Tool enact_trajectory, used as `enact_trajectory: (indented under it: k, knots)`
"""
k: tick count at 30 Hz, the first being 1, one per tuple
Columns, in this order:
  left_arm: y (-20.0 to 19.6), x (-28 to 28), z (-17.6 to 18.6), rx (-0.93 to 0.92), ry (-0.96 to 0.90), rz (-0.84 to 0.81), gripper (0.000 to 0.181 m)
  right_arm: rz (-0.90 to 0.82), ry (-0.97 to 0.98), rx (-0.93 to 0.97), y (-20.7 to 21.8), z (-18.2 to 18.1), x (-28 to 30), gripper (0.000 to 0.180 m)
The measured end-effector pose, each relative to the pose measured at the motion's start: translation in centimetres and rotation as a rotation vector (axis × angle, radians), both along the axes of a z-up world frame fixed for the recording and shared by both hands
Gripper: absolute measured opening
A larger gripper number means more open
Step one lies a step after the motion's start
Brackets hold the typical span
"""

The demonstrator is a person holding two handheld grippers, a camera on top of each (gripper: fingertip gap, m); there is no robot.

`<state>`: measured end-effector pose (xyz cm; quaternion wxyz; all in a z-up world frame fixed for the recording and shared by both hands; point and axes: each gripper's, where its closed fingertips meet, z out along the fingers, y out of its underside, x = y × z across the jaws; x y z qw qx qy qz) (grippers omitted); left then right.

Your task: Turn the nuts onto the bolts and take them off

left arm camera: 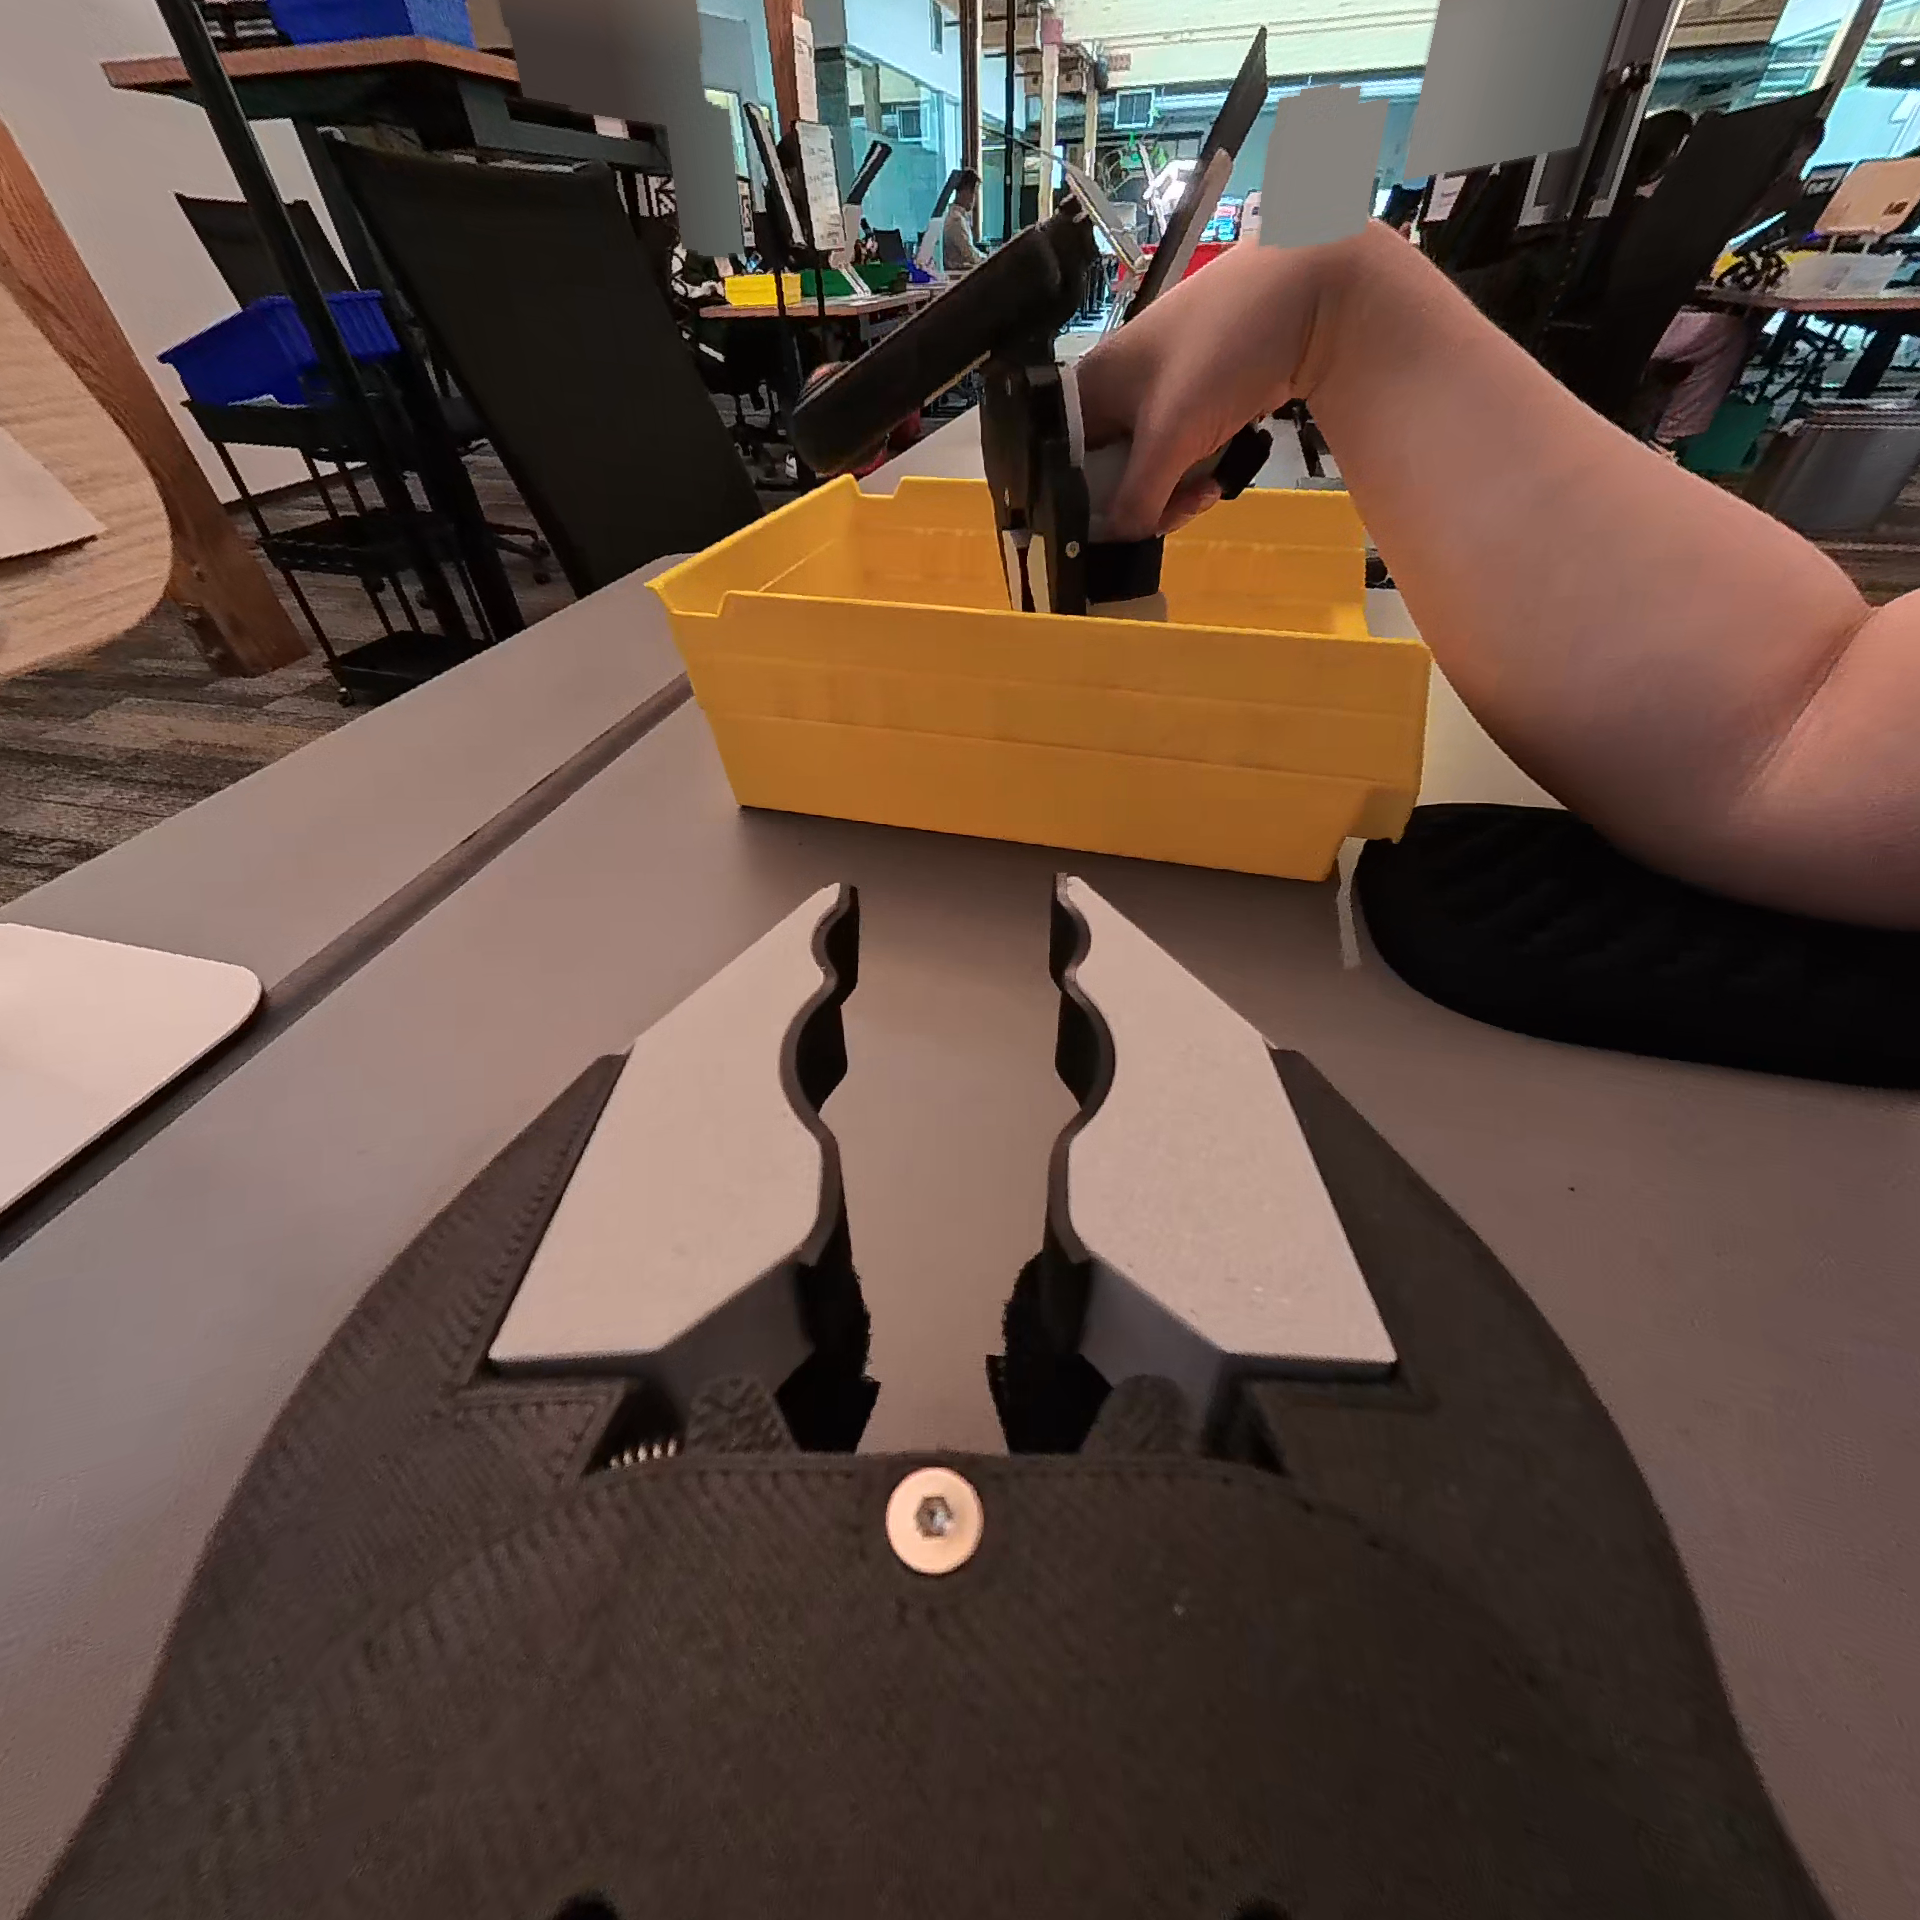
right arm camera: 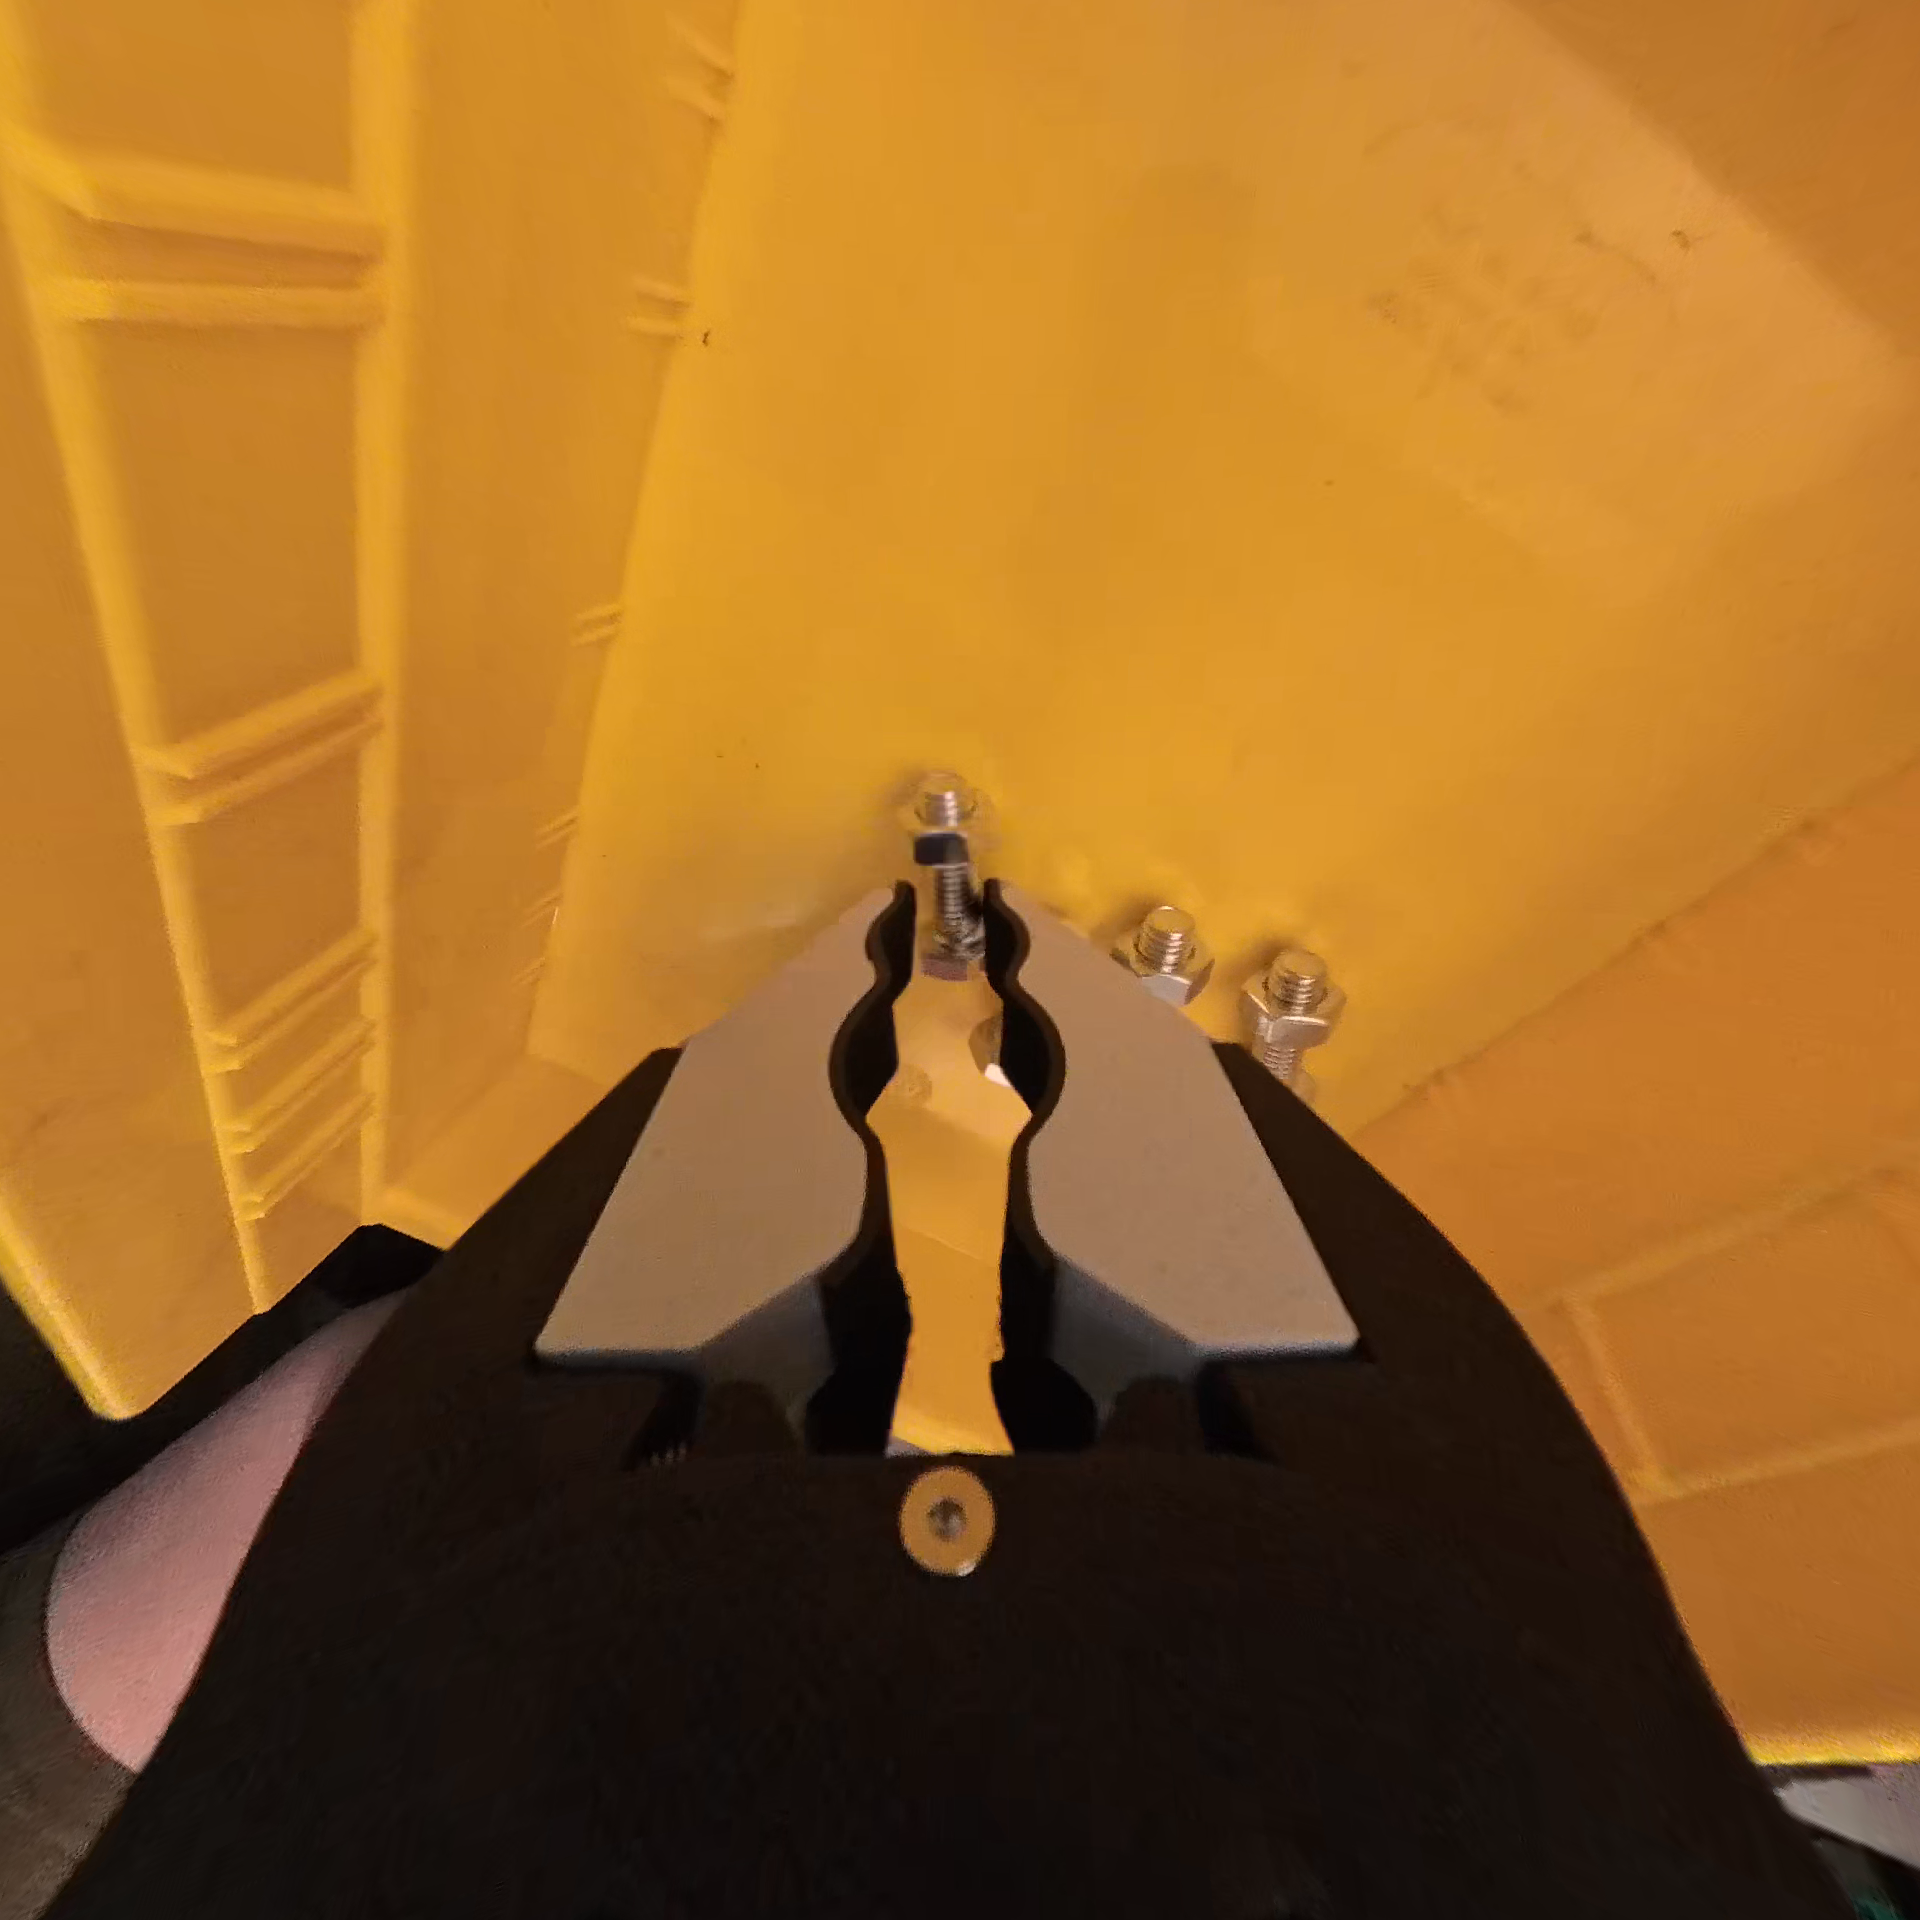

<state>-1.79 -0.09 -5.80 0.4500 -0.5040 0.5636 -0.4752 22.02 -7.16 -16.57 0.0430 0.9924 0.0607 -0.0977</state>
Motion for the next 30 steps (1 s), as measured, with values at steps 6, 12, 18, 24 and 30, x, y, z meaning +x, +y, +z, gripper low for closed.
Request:
enact_trajectory:
  k: [6,12,18,24,30]
  knots:
    - [0.5,0.0,0.9,-0.018,-0.030,0.029,0.048,0.005,0.038,0.116,0.6,2.9,-1.1,0.022]
    - [1.9,-0.6,5.7,-0.006,-0.144,0.106,0.057,0.012,-0.103,0.520,3.8,10.6,-0.5,0.021]
    - [3.7,-4.0,14.0,0.072,-0.313,0.248,0.060,0.041,-0.372,1.235,8.2,23.1,0.8,0.027]
    - [5.3,-10.2,21.7,0.154,-0.404,0.433,0.062,-0.047,-0.346,1.576,8.8,28.1,1.3,0.090]
    - [5.6,-17.1,25.3,0.236,-0.399,0.505,0.054,-0.041,-0.123,1.784,10.5,28.5,-0.1,0.096]
